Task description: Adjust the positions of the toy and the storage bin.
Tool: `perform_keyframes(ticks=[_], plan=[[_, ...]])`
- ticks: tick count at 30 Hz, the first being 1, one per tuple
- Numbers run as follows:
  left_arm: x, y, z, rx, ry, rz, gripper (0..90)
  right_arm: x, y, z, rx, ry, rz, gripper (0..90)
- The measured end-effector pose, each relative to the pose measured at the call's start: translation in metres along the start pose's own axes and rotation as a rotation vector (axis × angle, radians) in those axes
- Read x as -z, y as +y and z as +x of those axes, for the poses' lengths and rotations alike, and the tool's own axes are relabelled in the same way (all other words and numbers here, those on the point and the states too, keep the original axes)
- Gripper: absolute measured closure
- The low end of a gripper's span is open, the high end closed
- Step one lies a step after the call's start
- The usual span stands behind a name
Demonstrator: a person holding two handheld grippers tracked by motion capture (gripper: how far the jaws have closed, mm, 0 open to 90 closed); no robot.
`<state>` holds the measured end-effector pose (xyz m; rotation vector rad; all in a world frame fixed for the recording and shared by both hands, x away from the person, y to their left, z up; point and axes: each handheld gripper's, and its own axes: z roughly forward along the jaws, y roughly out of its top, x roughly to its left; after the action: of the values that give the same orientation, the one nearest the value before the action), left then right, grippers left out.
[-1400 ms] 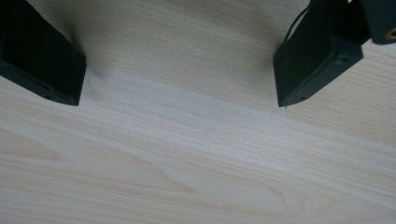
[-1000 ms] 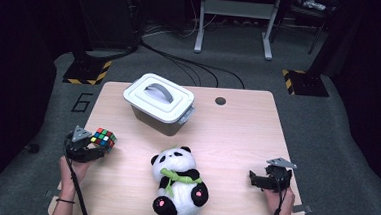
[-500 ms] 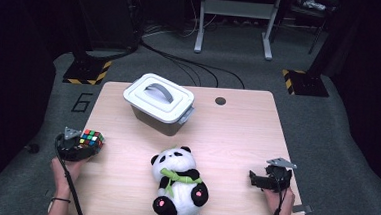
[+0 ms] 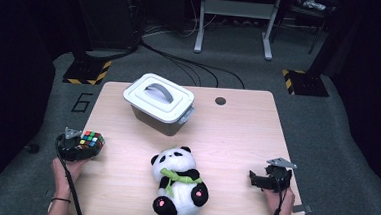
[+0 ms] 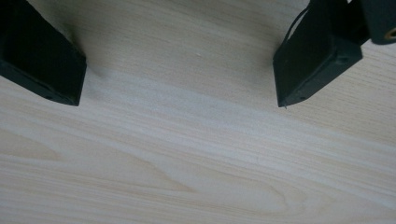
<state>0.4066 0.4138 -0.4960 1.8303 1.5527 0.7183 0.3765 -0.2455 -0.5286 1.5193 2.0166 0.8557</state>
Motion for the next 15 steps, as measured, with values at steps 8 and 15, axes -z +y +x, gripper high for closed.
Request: perform_keyframes(ticks=[8, 15], plan=[[0.022, 0.011, -0.008, -0.027, -0.013, -0.028, 11.6, 0.000, 0.000, 0.000, 0.000, 0.000, 0.000, 1.7], [0.044, 0.021, -0.024, -0.073, -0.073, -0.054, 7.6, 0.000, 0.000, 0.000, 0.000, 0.000, 0.000, 1.7]])
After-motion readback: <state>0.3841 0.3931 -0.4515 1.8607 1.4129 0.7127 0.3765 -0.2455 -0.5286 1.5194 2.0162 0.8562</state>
